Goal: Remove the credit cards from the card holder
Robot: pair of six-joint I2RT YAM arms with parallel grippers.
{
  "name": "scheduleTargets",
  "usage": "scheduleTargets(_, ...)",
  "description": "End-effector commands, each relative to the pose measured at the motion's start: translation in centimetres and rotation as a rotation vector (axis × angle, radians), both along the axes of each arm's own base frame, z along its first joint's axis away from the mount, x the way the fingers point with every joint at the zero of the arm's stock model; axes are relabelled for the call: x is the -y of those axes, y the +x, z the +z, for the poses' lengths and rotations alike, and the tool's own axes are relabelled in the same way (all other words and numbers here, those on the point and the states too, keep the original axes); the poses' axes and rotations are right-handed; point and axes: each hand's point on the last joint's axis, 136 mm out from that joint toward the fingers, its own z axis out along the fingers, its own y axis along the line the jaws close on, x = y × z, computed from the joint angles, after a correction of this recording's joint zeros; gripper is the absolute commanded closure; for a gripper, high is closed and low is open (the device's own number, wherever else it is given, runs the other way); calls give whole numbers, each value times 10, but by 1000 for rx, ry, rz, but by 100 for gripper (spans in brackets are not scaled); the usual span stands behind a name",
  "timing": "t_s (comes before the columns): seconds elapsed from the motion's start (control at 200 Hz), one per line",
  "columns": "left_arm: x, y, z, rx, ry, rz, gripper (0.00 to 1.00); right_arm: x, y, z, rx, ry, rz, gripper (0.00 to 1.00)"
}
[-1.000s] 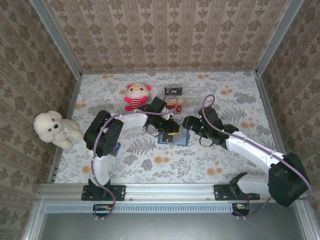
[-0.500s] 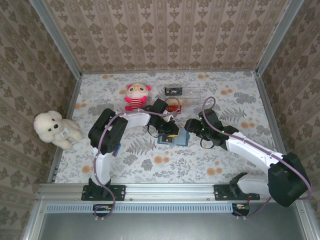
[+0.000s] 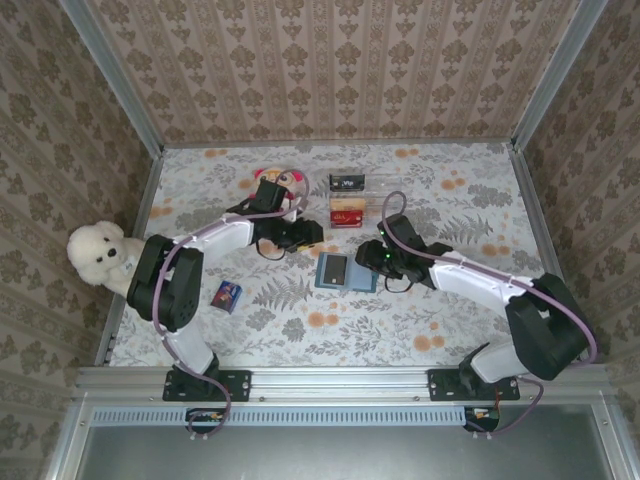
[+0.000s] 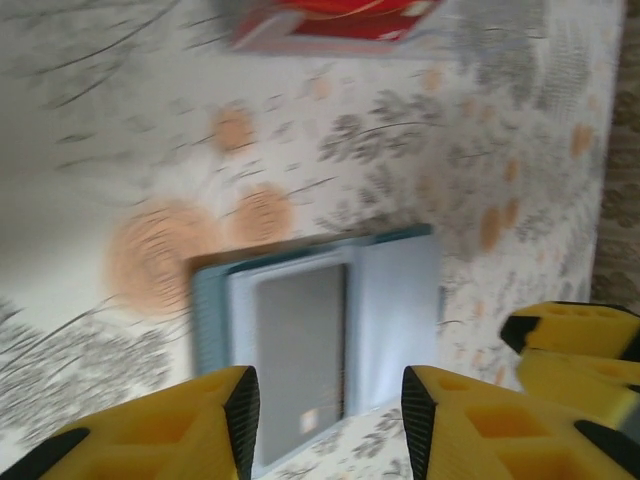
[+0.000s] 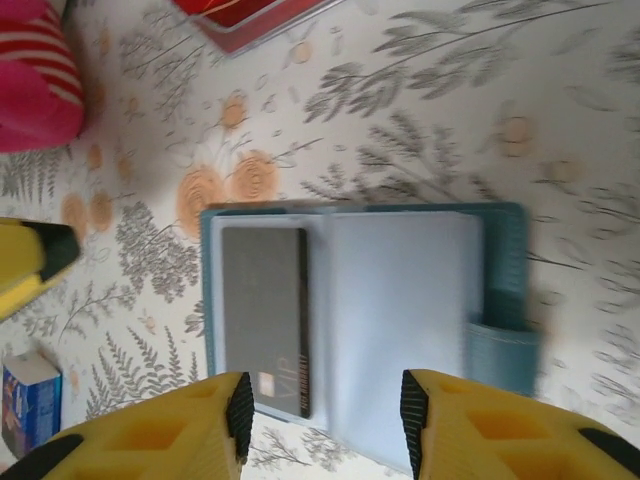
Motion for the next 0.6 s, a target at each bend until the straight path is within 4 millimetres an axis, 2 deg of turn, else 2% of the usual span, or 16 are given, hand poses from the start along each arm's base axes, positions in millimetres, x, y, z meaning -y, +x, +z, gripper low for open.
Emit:
scheduleTargets(0.0,-11,-11,-7,-35,48,31,54,-29,9,2,-4,84,53,59)
scheduleTargets(0.12,-13,-16,-9,-51,52,35,55,-47,11,-11,-39,145,91,64)
scheduleTargets(0.265,-12,-19,-14,-73,66,23,60,-55,14,-22,-67,161,102,70)
scheduleTargets(0.595,12,-27,-23,-95,76,-51,71,-46,12,-43,-128,102,69,76)
